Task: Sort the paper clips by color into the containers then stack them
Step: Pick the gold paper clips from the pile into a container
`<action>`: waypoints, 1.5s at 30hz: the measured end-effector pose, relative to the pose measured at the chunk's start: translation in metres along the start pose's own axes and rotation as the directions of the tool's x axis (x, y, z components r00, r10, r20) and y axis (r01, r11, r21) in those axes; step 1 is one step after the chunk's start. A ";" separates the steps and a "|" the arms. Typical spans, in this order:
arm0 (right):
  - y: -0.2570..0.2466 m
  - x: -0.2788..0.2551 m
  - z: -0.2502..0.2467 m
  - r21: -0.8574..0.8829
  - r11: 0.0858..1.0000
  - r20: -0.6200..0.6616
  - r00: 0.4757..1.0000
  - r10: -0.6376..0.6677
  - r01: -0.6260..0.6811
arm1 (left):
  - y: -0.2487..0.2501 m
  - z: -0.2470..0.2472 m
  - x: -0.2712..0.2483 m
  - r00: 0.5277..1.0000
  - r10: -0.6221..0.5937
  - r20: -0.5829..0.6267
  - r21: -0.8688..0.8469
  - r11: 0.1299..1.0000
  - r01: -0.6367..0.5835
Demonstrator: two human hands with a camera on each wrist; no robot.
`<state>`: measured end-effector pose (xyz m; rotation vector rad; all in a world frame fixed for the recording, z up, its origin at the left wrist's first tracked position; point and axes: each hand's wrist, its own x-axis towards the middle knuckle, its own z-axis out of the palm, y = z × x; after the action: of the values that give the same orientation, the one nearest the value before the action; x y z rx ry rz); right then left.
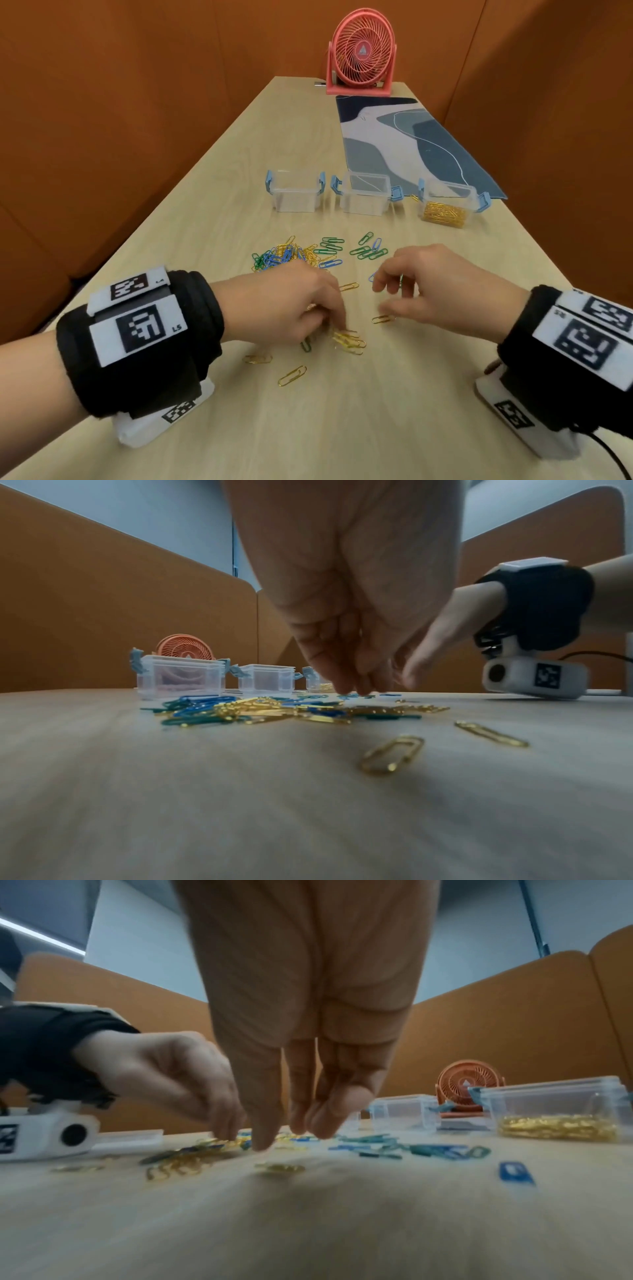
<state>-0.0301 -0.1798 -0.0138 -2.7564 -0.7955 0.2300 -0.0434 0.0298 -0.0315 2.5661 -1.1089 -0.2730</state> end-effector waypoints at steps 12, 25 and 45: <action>-0.013 -0.005 0.016 0.169 0.985 0.099 0.994 -0.037 0.020 | -0.010 -0.003 0.008 0.998 -0.054 -0.021 0.086 0.995 0.056; -0.030 0.030 0.016 0.085 0.993 0.023 0.996 -0.085 0.083 | -0.028 -0.010 0.002 0.982 -0.179 -0.065 0.113 0.976 0.185; -0.013 0.033 0.020 0.003 0.972 -0.136 0.963 0.233 -0.235 | -0.028 -0.013 -0.012 0.936 -0.273 -0.223 -0.005 0.960 0.279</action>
<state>-0.0138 -0.1472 -0.0311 -2.8399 -0.4374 0.0812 -0.0284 0.0595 -0.0296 2.6941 -0.6758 -0.0335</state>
